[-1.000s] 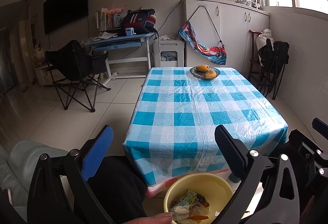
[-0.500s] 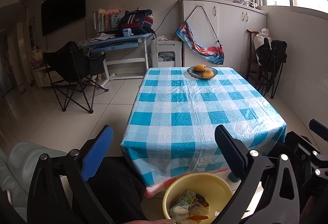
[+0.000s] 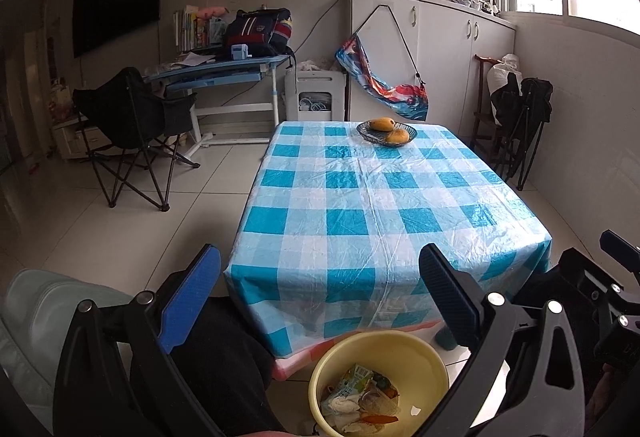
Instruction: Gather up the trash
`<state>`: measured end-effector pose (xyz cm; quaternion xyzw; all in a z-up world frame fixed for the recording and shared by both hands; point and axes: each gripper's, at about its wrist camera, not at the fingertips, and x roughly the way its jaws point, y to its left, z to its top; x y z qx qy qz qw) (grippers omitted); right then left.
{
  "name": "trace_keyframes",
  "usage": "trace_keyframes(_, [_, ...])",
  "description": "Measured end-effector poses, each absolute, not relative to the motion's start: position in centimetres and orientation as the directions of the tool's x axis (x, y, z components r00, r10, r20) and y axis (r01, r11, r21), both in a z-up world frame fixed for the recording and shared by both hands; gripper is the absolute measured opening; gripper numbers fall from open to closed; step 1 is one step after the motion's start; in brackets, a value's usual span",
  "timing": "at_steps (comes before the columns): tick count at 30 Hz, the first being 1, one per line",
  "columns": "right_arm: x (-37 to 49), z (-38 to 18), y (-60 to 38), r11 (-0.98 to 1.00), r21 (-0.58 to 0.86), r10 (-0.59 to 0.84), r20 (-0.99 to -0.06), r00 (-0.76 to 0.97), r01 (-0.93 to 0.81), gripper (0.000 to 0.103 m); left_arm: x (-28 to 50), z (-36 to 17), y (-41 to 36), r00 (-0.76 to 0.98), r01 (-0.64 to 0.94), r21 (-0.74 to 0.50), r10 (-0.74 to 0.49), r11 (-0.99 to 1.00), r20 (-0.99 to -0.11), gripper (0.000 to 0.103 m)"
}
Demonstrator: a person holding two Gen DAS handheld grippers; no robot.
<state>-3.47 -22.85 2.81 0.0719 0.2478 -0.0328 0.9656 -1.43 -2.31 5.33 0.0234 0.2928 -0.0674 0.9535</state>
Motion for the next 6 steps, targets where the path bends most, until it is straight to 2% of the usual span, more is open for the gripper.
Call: trace_keyframes(6, [-3.6,2.8,-22.0,0.994,0.075,-0.040,-0.467,0.883,0.085,0.096,0.2,3.8,0.0,0.786,0.062,-0.034,-0.070,0.997,-0.614,0.096])
